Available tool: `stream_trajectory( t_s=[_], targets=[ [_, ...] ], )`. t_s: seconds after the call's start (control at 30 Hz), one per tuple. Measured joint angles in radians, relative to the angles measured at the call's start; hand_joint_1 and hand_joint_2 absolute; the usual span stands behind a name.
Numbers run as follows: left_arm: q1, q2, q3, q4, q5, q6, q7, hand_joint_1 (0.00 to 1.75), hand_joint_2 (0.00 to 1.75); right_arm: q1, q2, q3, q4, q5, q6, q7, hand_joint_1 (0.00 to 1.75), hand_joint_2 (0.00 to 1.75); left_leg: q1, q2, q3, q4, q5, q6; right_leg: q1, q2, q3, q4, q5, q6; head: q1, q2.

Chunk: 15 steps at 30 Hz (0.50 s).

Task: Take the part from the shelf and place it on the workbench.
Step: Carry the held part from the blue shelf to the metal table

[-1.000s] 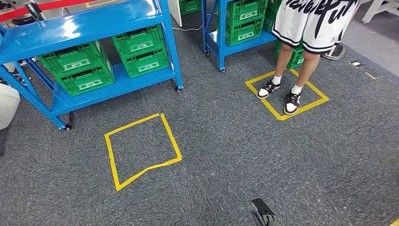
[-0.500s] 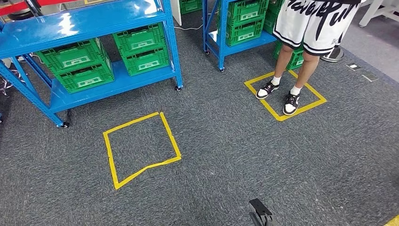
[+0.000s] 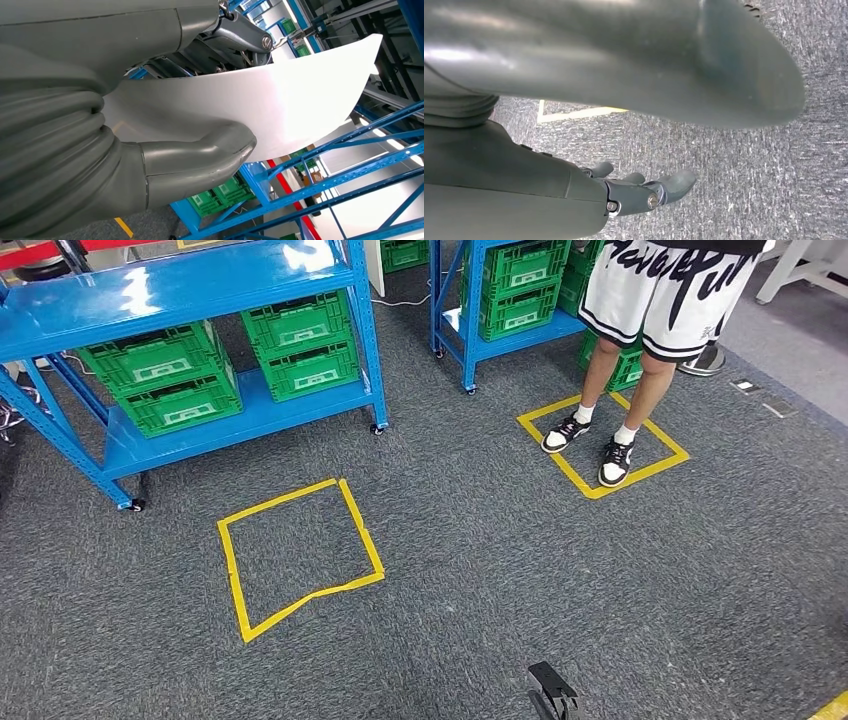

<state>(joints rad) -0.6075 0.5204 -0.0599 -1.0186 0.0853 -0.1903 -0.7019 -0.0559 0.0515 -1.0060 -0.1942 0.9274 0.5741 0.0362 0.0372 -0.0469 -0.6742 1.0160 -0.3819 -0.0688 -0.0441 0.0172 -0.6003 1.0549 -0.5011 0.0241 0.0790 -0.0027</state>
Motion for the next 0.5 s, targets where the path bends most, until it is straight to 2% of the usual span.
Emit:
stream_trajectory(
  t_s=[0.5],
  targets=[
    [-0.002,0.004,0.0,0.001,0.002,-0.001,0.0,1.75,1.75,0.0,0.0,0.0,0.0,0.003,0.0,0.0,0.0,0.0,0.0,0.0,-0.001,0.001,0.0,0.002,0.0,0.0,0.0,-0.003,0.001,0.002,0.0,0.0]
  ],
)
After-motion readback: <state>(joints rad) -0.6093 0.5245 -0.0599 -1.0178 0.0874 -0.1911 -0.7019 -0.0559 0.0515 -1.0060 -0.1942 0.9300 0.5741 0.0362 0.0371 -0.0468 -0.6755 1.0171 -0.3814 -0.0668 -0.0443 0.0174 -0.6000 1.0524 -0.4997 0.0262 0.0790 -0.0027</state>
